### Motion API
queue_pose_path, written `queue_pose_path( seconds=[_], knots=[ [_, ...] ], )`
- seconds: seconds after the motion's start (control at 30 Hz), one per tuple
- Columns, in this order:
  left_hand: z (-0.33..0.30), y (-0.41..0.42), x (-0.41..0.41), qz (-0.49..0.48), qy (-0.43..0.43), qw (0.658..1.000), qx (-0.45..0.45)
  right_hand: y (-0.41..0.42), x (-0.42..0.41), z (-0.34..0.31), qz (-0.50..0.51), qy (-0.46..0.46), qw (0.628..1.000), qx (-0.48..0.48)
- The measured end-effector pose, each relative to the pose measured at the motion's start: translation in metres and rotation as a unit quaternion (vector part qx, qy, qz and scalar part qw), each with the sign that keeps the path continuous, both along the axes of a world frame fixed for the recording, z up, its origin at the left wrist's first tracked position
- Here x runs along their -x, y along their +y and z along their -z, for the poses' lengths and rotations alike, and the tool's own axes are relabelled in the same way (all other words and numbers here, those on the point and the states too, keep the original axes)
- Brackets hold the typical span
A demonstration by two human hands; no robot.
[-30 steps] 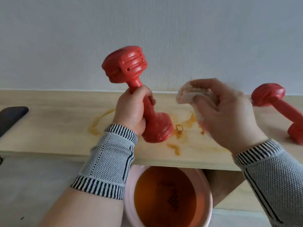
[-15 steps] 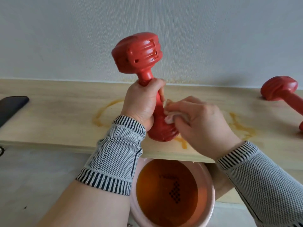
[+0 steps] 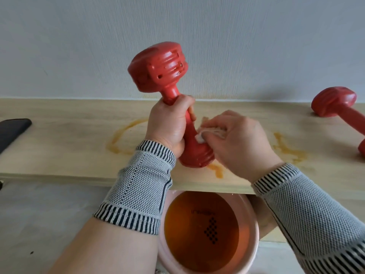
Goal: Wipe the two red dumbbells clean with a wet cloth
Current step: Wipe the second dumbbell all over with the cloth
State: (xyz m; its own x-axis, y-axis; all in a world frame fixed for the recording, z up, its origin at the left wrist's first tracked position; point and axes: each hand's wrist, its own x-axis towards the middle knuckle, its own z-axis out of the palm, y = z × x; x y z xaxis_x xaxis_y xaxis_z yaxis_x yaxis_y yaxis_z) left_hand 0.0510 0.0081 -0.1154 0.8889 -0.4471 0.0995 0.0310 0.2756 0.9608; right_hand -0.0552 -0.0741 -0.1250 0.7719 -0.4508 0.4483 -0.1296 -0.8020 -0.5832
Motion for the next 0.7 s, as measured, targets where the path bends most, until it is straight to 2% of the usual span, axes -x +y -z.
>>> queue_pose_path(
  seconds=[0.07, 0.17, 0.2, 0.33, 0.47, 0.5, 0.6, 0.7],
  knots=[
    [0.001, -0.003, 0.003, -0.001, -0.011, 1.000, -0.001, -0.001, 0.001, -0.001, 0.008, -0.001, 1.000, -0.013],
    [0.002, -0.002, 0.002, -0.007, -0.004, 1.000, -0.012, 0.016, 0.007, -0.003, -0.084, 0.018, 0.996, 0.040],
    [0.002, -0.001, 0.002, -0.006, 0.005, 1.000, -0.008, 0.016, 0.007, -0.004, -0.086, 0.031, 0.995, 0.039],
    [-0.001, -0.002, 0.004, -0.002, 0.005, 1.000, 0.019, -0.003, 0.005, -0.008, 0.020, 0.020, 0.999, -0.027],
    [-0.006, 0.000, 0.006, 0.007, 0.009, 1.000, 0.019, 0.016, 0.010, -0.014, -0.091, 0.033, 0.995, 0.039],
    [-0.006, 0.001, 0.005, 0.010, 0.017, 1.000, 0.025, 0.015, 0.010, -0.015, -0.088, 0.035, 0.995, 0.033],
    [-0.008, 0.002, 0.003, 0.025, 0.056, 0.996, 0.070, -0.009, 0.008, -0.018, 0.012, 0.043, 0.999, -0.029],
    [-0.014, 0.002, 0.006, 0.040, 0.077, 0.988, 0.126, -0.029, 0.018, -0.019, 0.073, -0.007, 0.974, -0.214]
  ],
)
